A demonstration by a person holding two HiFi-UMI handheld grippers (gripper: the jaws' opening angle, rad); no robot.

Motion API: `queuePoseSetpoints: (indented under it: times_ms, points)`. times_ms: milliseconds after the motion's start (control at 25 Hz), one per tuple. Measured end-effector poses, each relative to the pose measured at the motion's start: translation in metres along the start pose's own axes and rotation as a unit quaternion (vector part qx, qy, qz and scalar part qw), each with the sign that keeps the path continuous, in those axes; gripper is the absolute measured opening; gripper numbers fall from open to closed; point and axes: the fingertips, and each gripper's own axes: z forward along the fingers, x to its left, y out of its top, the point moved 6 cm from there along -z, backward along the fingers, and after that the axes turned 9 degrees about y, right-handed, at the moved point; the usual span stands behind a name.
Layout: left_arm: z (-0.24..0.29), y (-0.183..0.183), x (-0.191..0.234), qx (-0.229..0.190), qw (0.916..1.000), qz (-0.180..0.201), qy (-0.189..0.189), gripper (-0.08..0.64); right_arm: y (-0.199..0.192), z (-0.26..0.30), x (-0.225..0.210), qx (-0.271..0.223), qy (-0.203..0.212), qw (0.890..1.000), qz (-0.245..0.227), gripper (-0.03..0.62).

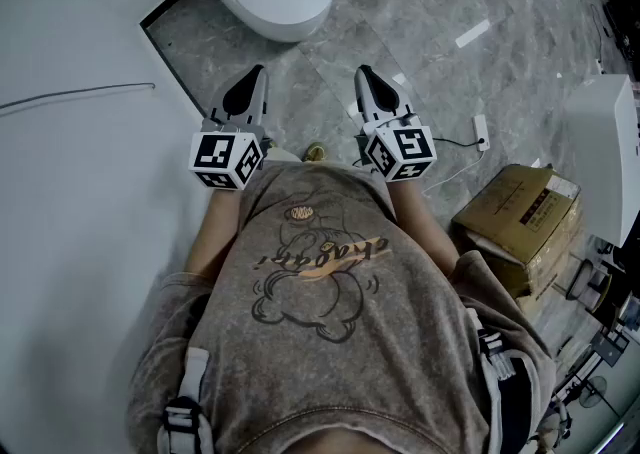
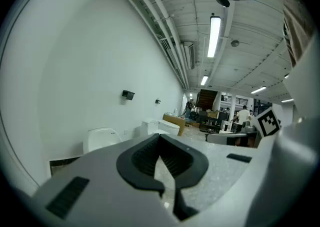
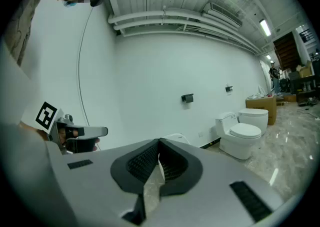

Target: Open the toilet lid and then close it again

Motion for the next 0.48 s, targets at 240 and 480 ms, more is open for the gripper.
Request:
queuePoseSetpoints:
  times_ms: [240,480]
  points:
    - [0.011,-0.004,0.001,0.003,1.0000,0.002,0.001,0.009,-0.002,0.008,-0.012,-0.006,0.013,1.000,0.010,0.026]
    - [0.038,-0.012,0.021,0.016,0.9998,0.001,0.012,0.009,-0.010,0.036,-0.026,0.007,0.020,1.000,0.019,0.026]
